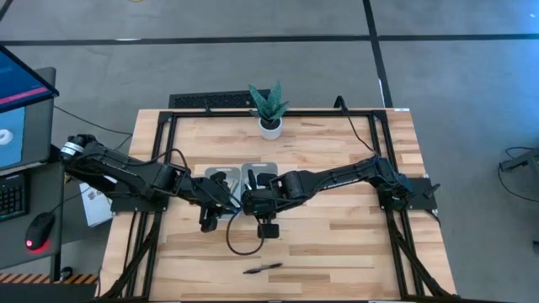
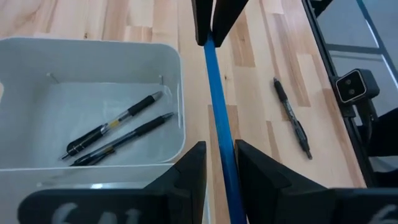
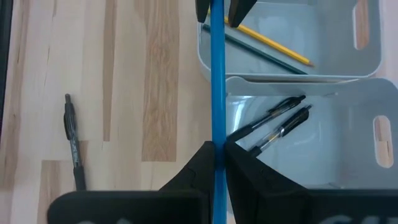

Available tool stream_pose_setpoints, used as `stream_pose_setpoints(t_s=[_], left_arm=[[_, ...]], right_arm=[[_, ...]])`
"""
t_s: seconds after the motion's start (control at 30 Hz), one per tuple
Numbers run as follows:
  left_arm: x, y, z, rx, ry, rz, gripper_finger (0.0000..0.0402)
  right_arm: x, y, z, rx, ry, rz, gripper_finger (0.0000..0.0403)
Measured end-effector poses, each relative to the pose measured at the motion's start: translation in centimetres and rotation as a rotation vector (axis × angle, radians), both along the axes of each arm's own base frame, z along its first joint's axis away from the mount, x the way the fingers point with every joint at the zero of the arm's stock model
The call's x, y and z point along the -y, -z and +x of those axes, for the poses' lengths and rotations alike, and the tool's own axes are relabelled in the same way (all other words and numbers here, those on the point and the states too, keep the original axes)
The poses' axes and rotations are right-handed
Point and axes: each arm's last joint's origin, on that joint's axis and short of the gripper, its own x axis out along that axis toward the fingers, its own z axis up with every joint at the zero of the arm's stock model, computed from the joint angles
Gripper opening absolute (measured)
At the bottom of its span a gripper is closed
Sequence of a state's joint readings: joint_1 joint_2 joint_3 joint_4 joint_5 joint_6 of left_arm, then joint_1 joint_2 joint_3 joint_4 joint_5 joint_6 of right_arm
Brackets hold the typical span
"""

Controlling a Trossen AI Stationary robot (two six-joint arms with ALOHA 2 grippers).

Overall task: Sort pens & pencils
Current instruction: Put the blue pencil into the left gray bin

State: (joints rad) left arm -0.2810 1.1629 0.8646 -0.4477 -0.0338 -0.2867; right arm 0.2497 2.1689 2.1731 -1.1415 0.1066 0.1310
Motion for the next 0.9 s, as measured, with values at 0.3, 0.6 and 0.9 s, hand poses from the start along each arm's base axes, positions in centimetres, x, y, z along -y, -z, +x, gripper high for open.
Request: stream_pose_setpoints(t_s=[0.3, 0.6, 0.9], left_arm=[[-0.01, 0.07, -0.05, -0.007, 0.009, 0.009, 0.0039], [0.01, 0.11, -0.09, -0.013, 0.019, 0.003, 0.0022], [0.02, 0.11, -0.09, -0.014, 0.021, 0.001, 0.0016]], right_arm=[[0.16, -0.02, 0.09, 0.006, 0.004, 0.001, 0.0051], [0.13, -0.03, 0.09, 0.006, 0.005, 0.003, 0.0051], [0.13, -0.03, 0.09, 0.006, 0.004, 0.003, 0.0051]])
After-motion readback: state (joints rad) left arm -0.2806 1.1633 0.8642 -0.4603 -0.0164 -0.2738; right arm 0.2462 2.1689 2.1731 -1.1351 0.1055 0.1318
